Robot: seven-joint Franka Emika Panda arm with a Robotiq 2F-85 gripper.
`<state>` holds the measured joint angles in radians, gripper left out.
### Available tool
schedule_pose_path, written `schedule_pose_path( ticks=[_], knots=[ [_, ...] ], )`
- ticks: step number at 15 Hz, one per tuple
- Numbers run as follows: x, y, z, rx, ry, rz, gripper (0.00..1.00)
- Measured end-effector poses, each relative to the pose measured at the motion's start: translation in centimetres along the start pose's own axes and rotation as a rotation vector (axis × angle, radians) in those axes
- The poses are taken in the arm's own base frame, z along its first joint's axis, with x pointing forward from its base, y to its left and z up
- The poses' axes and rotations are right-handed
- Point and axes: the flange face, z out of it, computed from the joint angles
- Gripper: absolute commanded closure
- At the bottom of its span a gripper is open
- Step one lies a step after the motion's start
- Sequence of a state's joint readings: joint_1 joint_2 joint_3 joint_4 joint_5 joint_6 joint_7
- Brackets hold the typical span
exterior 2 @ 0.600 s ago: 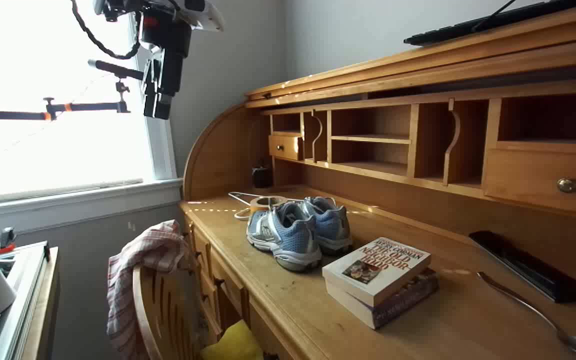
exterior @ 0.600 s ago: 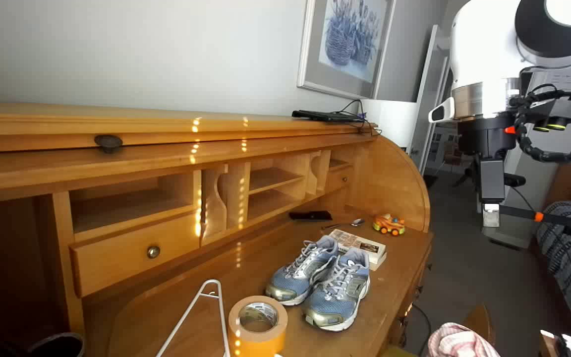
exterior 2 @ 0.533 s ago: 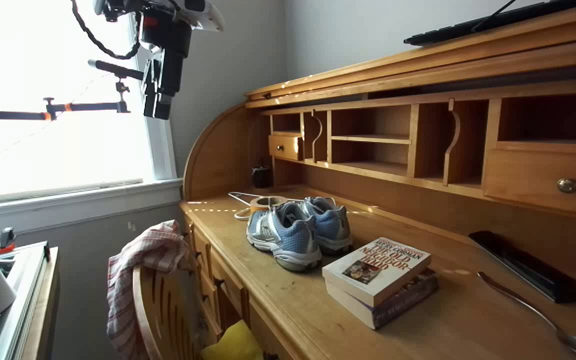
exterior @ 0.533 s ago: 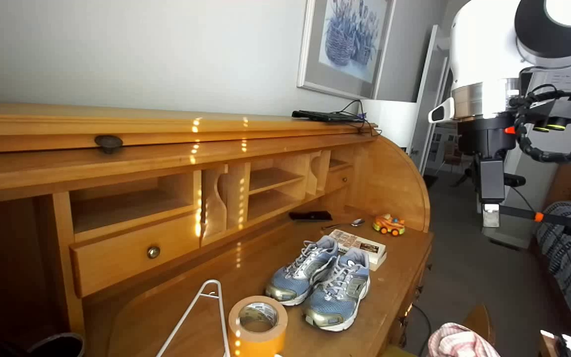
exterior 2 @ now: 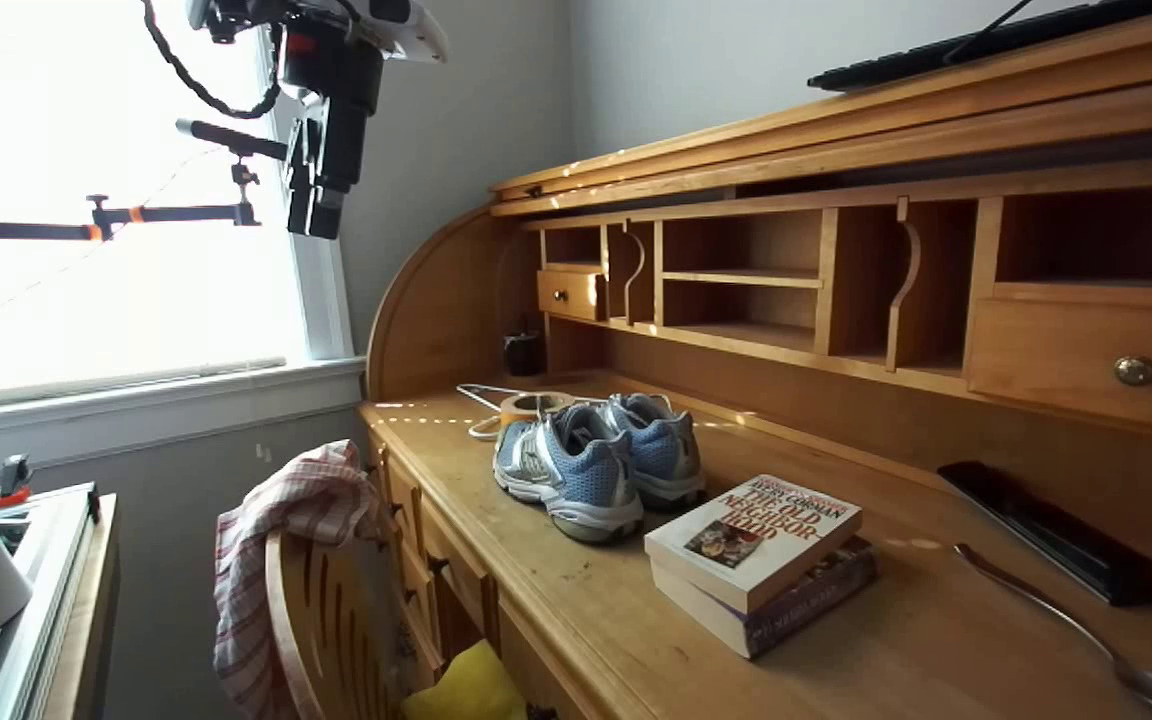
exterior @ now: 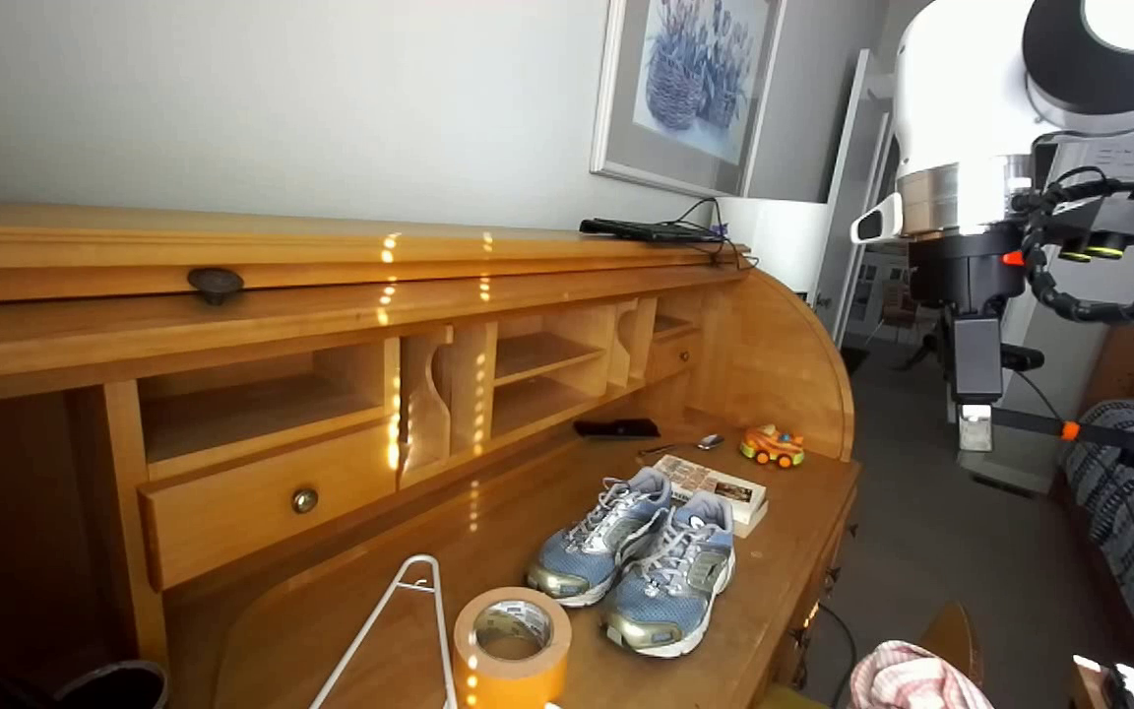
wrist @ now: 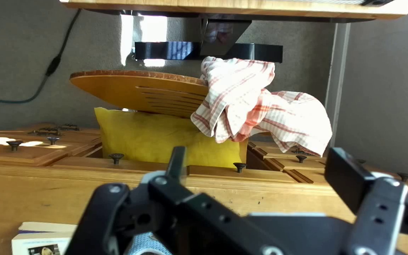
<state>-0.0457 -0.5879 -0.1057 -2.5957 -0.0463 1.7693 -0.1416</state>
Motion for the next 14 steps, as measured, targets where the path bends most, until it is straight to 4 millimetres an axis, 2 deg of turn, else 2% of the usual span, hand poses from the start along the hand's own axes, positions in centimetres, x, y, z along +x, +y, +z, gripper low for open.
schedule_pose_path(
  ticks=[8,10,14],
  knots=[
    [0.2,0.2,-0.3,0.001,0.010,0.018,0.00],
    [0.9,1.1,-0.9,0.001,0.046,0.074,0.00],
    [3.3,4.2,-2.5,0.008,0.109,0.175,0.00]
  ],
)
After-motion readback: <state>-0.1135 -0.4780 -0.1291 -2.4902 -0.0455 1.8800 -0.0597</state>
